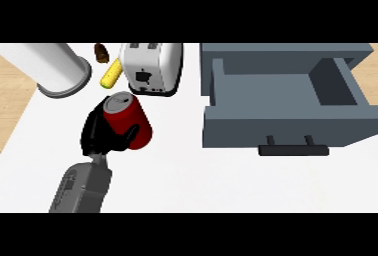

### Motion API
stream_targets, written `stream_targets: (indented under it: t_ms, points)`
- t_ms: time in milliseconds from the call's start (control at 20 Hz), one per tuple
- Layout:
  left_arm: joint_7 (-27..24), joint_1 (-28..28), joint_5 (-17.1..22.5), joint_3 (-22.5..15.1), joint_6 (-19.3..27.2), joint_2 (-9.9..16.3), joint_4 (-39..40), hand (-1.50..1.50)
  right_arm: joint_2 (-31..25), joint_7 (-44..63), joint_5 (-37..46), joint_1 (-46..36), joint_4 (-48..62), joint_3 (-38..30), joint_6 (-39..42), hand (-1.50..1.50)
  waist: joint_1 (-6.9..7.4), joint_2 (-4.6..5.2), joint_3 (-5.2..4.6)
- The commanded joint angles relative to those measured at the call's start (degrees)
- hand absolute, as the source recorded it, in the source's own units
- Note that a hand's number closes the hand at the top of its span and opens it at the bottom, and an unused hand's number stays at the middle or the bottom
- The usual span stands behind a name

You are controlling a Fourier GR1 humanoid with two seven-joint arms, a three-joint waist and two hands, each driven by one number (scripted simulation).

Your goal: Pick up the can, place it into the drawer and close the drawer

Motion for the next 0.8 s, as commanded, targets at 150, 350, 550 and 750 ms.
stream_targets:
  t_ms: [150,350,550,750]
  points:
    - [9.9,-5.6,-1.1,-2.6,7.3,1.5,-9.4,1.50,-1.2,2.3,-4.2,1.5,-2.6,-1.6,-1.3,-1.50,-0.25,0.01,-0.02]
    - [12.8,-7.3,-4.4,-5.7,12.3,-0.2,-13.0,1.50,-0.4,0.0,2.2,-3.5,2.6,-0.1,-0.7,-1.50,0.07,0.11,-0.01]
    - [13.4,-9.1,-3.8,-11.7,18.1,-0.3,-13.6,1.50,-0.8,1.4,0.8,-3.9,1.9,-0.5,-1.2,-1.50,-0.15,0.12,-0.02]
    - [18.1,-13.2,-6.3,-10.9,19.4,-0.3,-15.4,1.50,0.4,2.9,-2.4,-0.6,-1.8,-1.5,-0.4,-1.50,-0.22,0.05,-0.02]
